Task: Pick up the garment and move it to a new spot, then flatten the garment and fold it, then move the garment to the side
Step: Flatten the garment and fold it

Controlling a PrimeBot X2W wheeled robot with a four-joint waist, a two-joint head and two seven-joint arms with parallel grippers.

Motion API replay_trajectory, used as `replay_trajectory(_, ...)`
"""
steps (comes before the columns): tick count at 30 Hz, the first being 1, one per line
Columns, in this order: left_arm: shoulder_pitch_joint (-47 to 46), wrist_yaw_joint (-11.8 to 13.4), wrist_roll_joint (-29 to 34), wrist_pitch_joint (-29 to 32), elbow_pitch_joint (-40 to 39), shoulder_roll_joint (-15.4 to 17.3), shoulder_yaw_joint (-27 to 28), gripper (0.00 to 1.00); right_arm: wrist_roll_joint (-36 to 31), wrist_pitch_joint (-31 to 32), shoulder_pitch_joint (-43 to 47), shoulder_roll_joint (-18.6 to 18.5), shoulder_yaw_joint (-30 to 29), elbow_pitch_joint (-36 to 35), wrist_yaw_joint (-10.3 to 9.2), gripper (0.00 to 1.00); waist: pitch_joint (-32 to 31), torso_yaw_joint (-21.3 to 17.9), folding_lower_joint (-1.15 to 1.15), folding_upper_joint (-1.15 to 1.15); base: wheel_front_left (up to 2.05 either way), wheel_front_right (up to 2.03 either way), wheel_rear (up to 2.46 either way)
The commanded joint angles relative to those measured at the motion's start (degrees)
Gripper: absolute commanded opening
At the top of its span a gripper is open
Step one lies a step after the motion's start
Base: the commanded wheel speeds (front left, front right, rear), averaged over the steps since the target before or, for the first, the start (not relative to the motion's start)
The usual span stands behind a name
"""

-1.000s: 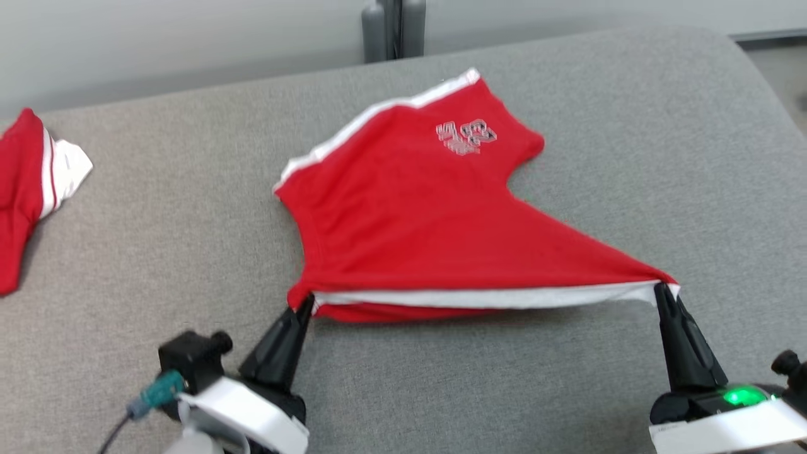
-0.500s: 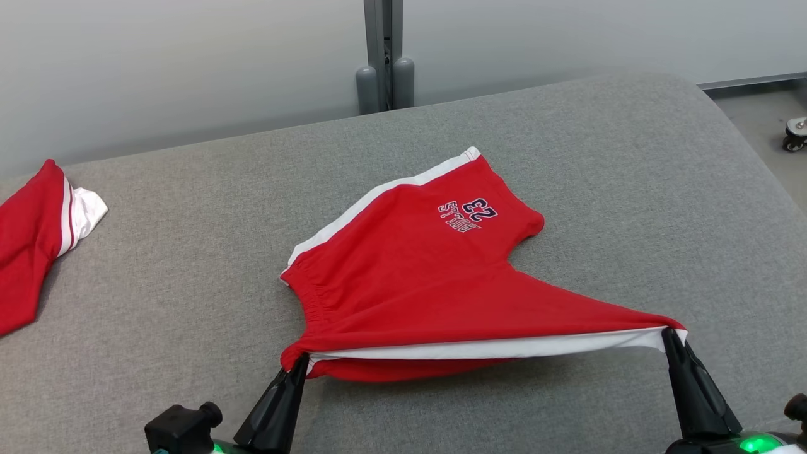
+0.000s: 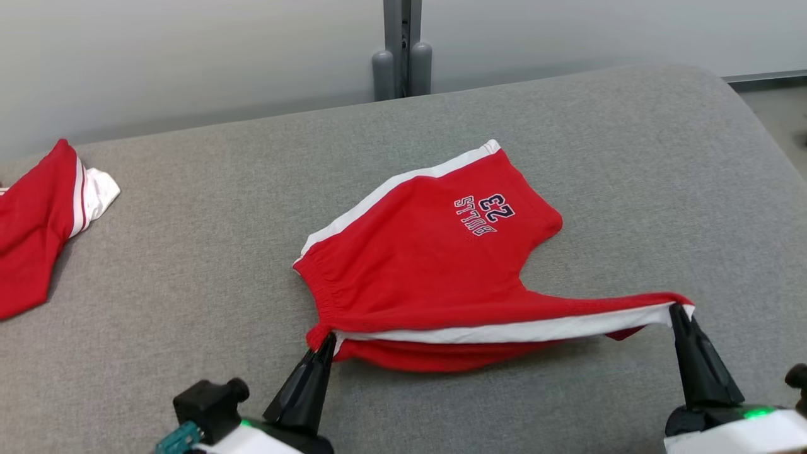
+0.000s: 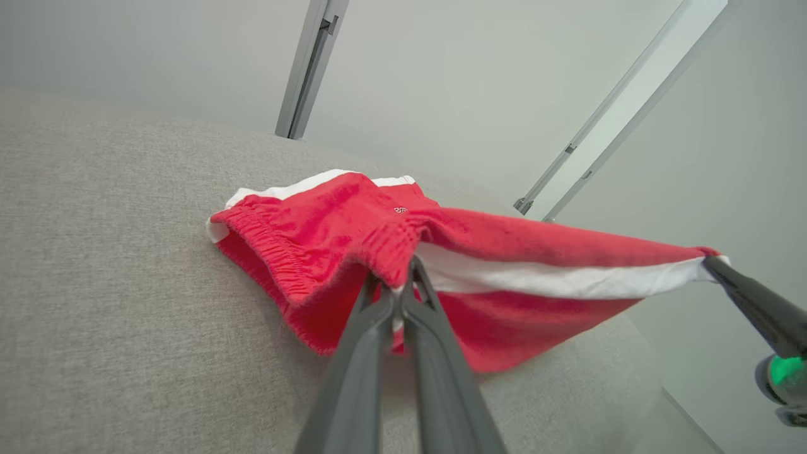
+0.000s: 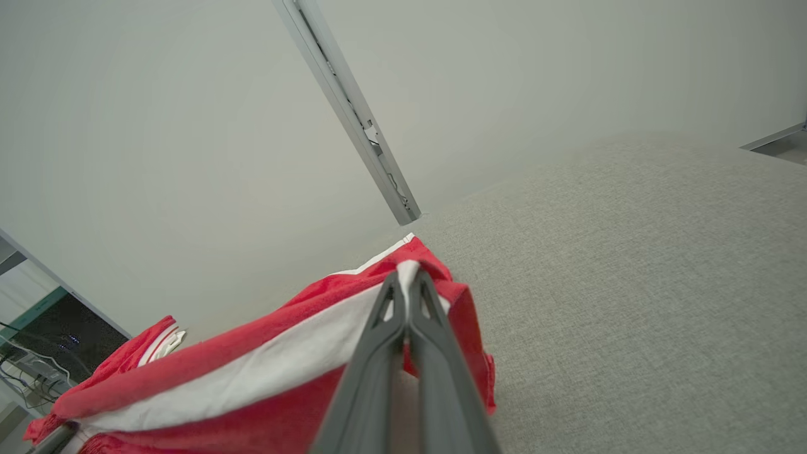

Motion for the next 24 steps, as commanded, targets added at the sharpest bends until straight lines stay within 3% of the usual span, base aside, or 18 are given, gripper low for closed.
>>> replay_trajectory(1, -1.8, -0.5, -0.6, 0.2, 0.6, -0.5, 0.1, 0.0, 0.2, -0.4, -1.7, -0.3, -0.5, 1.0, 0.03, 0.0, 0.5, 0.6, 0.0, 0.0, 0.0, 0.0, 0.0)
replay_trajectory(5, -5.8, -1.0, -1.5, 0.9, 3.0, -2.6, 0.3, 0.0, 0.0, 0.2, -7.3, -1.4, -0.9, 5.1, 0.03, 0.0, 2.0, 1.7, 0.0, 0.0, 0.0, 0.0, 0.0)
replay_trajectory(10, -12.5, 1.1, -1.0, 2.5, 8.3, -5.0, 1.0, 0.0, 0.9, 1.8, -16.8, -3.6, -0.7, 11.6, 0.03, 0.0, 4.9, 3.2, 0.0, 0.0, 0.0, 0.0, 0.0)
replay_trajectory(24, -29.4, 2.3, -0.1, 5.1, 21.8, -9.5, 2.0, 0.0, 2.7, 4.7, -42.7, -8.5, 9.1, 31.7, 0.03, 0.0, 13.3, 7.5, 0.0, 0.0, 0.0, 0.0, 0.0)
